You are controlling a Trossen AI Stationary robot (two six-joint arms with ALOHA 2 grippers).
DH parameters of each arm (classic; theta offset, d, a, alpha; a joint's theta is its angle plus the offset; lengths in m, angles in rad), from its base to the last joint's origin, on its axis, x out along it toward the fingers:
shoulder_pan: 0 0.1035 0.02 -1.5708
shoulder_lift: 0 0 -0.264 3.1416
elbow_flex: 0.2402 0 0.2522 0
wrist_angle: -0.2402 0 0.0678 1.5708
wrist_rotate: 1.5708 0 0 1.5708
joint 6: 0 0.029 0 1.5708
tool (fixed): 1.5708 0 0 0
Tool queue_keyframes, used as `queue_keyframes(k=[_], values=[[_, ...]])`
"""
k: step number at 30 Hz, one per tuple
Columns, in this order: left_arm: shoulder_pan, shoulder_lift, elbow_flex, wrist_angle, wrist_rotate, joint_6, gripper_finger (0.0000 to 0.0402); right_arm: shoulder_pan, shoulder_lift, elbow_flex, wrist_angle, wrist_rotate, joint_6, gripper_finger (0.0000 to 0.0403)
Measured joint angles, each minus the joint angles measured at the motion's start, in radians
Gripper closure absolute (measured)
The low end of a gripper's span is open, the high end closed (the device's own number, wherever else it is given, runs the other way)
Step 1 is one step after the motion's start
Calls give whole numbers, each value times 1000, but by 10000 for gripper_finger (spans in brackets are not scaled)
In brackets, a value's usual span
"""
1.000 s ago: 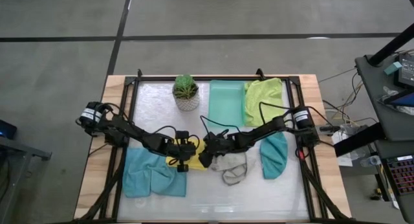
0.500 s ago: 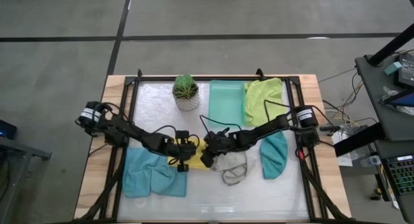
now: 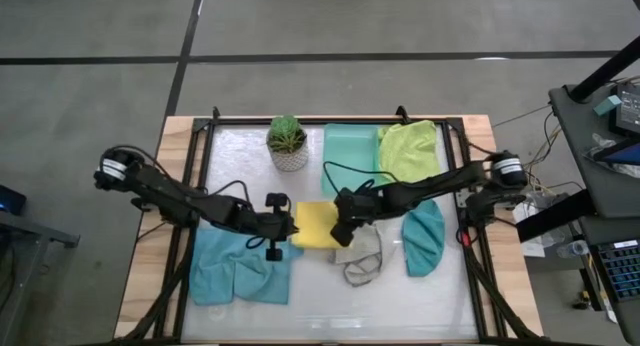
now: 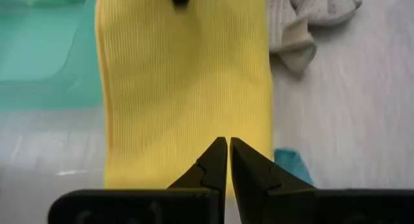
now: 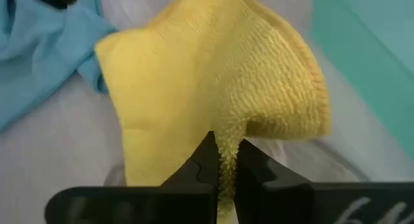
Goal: Fold microfiber towels
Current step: Put the folded yellow microfiber cloth into the blue bin
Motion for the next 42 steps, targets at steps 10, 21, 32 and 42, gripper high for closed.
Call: queue_keyframes(k=[10,21,32,42], values=[[-1,29,-56,108,1,-52,395,0,-46,0,-103,-4,45,390],[1,165,-72,274,-53,-24,395,-21,-44,0,-270,-51,113,390],[1,227,-65,326,-54,-24,395,-19,-51,0,-416,-81,121,390],[1,160,-61,323,-70,46,395,-26,-58,218,-597,-69,-367,390]])
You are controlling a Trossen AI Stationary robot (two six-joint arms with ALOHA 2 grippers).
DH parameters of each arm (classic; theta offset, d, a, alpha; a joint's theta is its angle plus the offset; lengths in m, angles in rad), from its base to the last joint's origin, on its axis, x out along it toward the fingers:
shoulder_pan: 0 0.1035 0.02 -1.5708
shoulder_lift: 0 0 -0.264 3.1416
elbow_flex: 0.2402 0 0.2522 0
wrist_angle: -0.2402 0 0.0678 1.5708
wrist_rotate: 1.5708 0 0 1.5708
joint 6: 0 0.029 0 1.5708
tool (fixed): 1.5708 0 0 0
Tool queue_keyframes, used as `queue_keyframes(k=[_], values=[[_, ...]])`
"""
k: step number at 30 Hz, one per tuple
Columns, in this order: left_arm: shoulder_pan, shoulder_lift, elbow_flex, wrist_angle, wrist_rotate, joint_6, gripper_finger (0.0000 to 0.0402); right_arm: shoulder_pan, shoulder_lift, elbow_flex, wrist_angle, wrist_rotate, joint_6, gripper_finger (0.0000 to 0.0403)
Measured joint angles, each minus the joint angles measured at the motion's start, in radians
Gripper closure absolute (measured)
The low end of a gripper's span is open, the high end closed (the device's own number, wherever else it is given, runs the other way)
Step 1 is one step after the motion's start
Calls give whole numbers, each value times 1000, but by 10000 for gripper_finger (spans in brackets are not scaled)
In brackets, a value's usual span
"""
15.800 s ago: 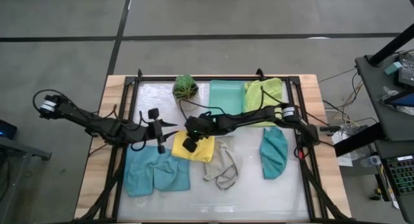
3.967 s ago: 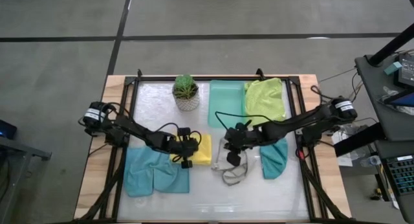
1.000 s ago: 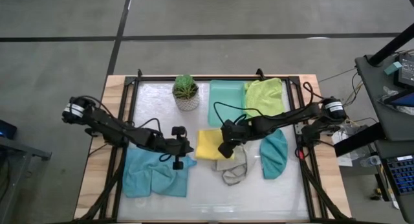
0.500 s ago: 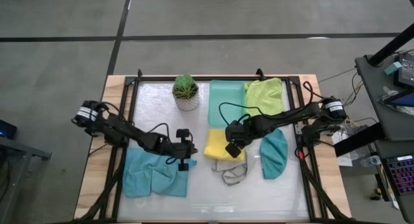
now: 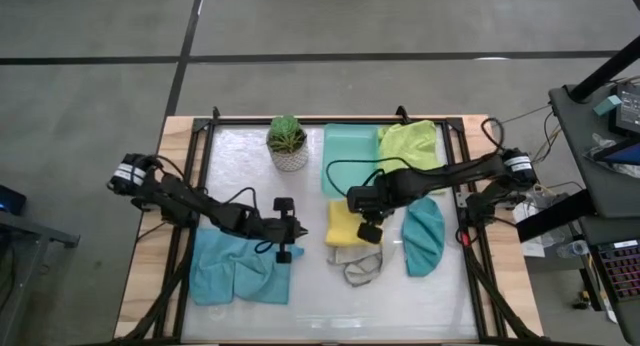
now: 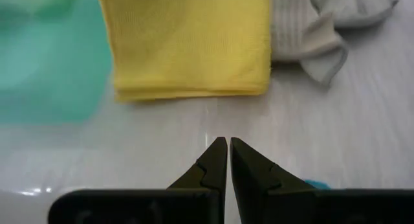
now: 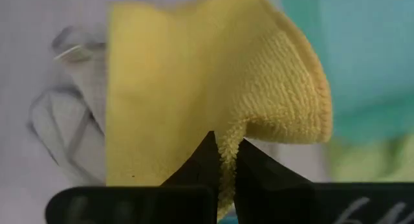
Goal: Fold microfiber towels
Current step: Put the folded yellow microfiber cloth into the blue bin
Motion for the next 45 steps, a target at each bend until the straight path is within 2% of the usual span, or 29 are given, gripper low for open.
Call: queue_keyframes(k=[3,8,15,18,25,28,35,39,45], values=[[0,-53,0,-1,-44,43,395,-6,0,97,-55,72,-253,390],[0,-176,0,-7,-136,116,395,-49,0,216,-92,130,-642,390],[0,-353,-5,-7,-173,219,395,-178,5,253,-96,235,-1107,390],[0,-417,-12,-8,-174,248,395,-249,5,251,-72,256,-1245,390],[0,-502,-12,-7,-174,285,395,-394,40,241,8,242,-1437,390],[0,-515,-12,-6,-174,317,395,-431,96,240,32,224,-1501,390],[0,-524,-6,-5,-187,353,395,-476,208,239,127,277,-1692,391],[0,-524,-6,-6,-210,400,395,-482,222,239,152,328,-1719,391],[2,-524,15,3,-276,498,395,-446,177,239,119,327,-1670,391]])
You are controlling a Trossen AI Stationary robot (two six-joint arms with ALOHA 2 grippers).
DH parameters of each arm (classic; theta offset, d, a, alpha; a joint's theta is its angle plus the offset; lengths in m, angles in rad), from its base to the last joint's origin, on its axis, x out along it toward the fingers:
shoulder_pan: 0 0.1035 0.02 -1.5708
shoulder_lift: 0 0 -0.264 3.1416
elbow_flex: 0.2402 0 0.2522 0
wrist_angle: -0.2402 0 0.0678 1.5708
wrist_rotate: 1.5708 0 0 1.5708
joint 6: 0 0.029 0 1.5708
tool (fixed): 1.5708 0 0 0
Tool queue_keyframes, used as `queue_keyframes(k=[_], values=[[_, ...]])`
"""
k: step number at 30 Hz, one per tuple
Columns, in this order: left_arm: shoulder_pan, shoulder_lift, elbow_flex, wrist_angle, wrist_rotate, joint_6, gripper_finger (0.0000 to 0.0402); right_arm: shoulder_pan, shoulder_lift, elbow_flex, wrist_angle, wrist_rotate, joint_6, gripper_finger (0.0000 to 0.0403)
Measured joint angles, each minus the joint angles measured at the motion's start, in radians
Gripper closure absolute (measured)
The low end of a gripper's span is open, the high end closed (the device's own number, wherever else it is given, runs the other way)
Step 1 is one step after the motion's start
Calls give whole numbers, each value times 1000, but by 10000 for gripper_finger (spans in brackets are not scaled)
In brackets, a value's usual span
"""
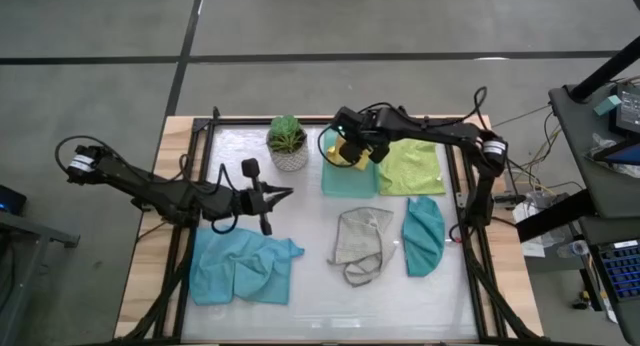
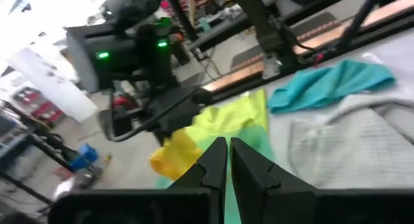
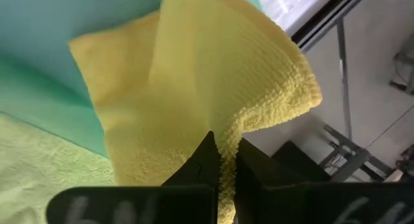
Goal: Fold microfiber towels
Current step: Put the folded yellow microfiber cloth into the blue bin
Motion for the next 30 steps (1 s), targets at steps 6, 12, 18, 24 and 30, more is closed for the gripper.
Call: queue_keyframes(k=[6,12,18,24,30], values=[[0,-2,21,54,-12,89,395,79,-61,0,-141,-47,130,393],[0,-21,22,70,-12,167,395,144,-86,7,-245,-99,254,394],[0,-37,21,71,-15,174,395,167,-84,119,-265,-138,282,394],[0,-33,16,69,-60,217,395,149,-27,142,-303,-218,274,394],[0,-37,4,70,-149,246,395,102,57,141,-293,-220,229,394]])
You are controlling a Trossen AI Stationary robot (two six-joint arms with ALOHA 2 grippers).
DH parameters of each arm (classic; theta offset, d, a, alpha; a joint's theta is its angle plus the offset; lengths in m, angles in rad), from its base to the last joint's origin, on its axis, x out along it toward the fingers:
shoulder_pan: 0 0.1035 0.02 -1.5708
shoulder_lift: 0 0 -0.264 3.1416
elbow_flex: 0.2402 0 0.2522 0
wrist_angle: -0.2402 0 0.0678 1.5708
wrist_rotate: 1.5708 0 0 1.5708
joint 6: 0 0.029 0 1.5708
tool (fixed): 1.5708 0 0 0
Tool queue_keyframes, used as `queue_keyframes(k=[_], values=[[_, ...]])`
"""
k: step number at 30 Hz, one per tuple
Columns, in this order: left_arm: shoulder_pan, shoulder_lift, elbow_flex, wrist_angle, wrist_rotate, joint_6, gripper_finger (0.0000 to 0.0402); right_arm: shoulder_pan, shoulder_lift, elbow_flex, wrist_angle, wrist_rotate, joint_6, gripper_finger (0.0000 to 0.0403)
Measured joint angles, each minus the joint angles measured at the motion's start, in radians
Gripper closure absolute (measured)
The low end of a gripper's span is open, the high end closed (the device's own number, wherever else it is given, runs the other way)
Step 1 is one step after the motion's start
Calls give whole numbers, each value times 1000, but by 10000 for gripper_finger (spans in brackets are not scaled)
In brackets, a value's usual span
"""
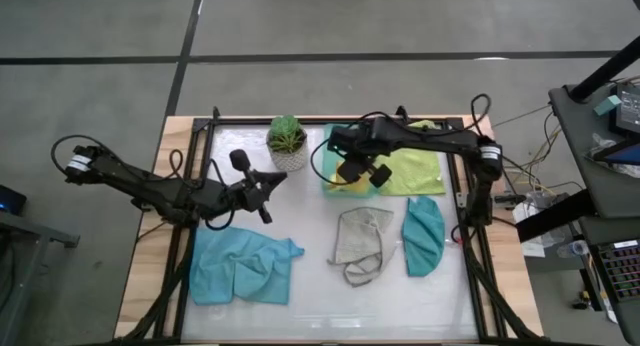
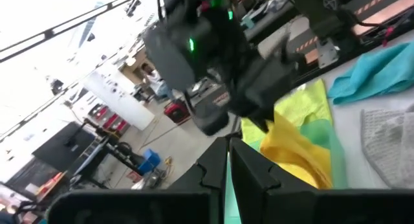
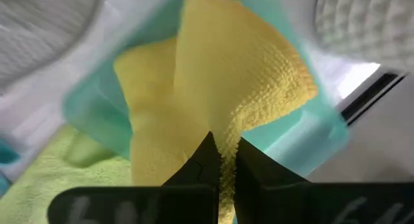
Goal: Fold microfiber towels
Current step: Put the folded yellow microfiber cloth into the blue bin
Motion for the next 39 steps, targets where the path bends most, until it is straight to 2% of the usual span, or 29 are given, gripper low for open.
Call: queue_keyframes(k=[13,21,28,39], values=[[0,-19,-15,0,-1,2,395,-115,109,0,208,111,-53,394],[0,-42,-28,0,-15,2,395,-146,171,0,237,179,-51,394],[7,-45,-31,-1,-19,2,395,-157,217,0,337,228,19,393],[7,-45,-32,0,-19,2,395,-165,216,6,343,241,81,318]])
